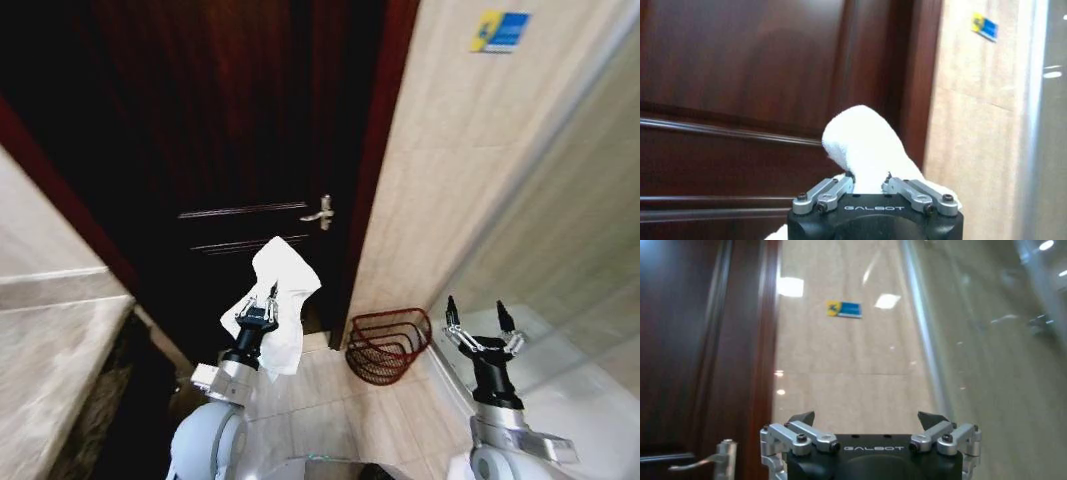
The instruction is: Discard the used towel into the hamper.
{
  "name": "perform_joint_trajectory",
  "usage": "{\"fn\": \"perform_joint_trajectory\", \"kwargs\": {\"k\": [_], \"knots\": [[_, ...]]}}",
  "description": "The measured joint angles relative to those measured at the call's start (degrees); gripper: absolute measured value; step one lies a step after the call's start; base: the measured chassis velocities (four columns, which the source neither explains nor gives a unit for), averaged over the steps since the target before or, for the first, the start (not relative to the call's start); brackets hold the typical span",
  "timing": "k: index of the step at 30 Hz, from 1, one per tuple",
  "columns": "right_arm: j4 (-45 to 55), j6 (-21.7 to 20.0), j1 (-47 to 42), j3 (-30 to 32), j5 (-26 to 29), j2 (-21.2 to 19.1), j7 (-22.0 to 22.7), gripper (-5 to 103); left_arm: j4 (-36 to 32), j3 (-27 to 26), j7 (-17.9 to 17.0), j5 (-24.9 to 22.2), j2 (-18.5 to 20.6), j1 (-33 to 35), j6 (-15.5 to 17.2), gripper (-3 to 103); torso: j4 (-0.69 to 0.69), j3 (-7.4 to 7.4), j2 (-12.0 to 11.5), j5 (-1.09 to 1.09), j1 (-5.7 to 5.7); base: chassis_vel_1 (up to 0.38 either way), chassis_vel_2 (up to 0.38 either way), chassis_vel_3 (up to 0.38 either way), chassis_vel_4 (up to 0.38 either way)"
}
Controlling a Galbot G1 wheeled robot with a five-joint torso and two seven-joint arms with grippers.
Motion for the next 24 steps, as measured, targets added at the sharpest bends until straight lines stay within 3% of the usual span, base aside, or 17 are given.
{"fn": "perform_joint_trajectory", "kwargs": {"k": [20, 24], "knots": [[0.1, 1.0, -0.4, 0.7, 0.5, 0.0, -0.3, 100, 2.1, 0.0, 0.3, -0.8, 0.0, -0.7, -0.6, 12, 0.0, 0.0, 0.0, -0.01, 0.0, -0.178, -0.178, -0.078, -0.073], [-0.2, 2.5, -0.2, 0.4, 1.1, 0.0, -2.4, 100, 7.6, 0.0, -0.1, -1.8, 0.0, -3.2, -0.7, 12, -0.02, 0.0, 0.0, -0.02, -0.01, -0.1, -0.1, -0.151, -0.134]]}}
